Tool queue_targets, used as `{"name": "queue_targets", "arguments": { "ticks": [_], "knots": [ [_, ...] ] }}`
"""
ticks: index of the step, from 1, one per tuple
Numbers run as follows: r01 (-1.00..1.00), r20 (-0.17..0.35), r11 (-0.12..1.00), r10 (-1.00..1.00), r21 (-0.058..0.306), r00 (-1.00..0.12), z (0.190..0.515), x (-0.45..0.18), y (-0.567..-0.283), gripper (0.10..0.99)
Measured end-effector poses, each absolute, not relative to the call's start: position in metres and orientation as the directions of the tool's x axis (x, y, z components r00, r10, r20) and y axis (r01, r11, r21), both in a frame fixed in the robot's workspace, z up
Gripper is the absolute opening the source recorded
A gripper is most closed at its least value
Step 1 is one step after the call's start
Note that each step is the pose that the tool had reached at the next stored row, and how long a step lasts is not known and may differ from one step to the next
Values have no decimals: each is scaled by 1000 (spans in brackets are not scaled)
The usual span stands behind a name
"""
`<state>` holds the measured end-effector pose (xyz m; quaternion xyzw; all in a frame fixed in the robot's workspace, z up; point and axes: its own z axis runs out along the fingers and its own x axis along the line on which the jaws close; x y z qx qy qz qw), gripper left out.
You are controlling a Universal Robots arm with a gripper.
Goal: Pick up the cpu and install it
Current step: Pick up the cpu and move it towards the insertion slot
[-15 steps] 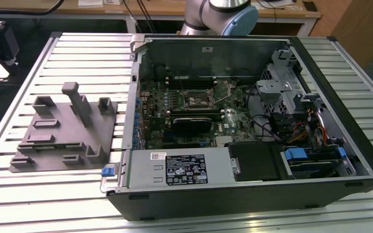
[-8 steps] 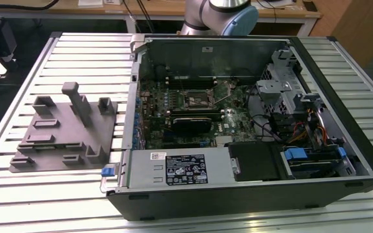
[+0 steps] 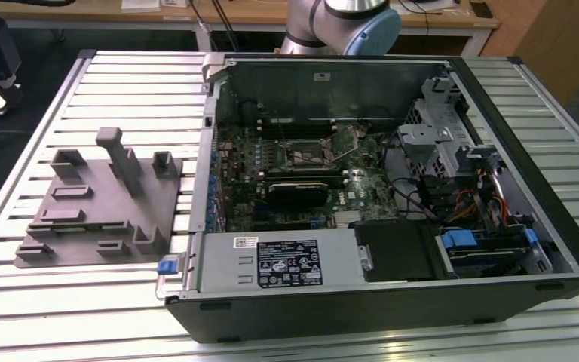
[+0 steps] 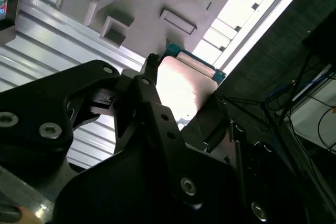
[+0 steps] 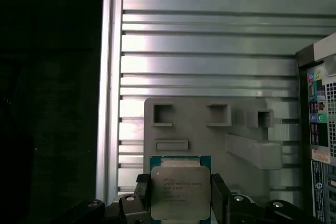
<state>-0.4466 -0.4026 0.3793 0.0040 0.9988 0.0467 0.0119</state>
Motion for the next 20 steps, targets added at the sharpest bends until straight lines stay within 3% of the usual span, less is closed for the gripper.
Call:
{"name": "queue_targets", "arguments": {
  "ticks": [20],
  "knots": [
    [7,-23,995,9,96,-1000,384,-439,-403,545]
  ]
}}
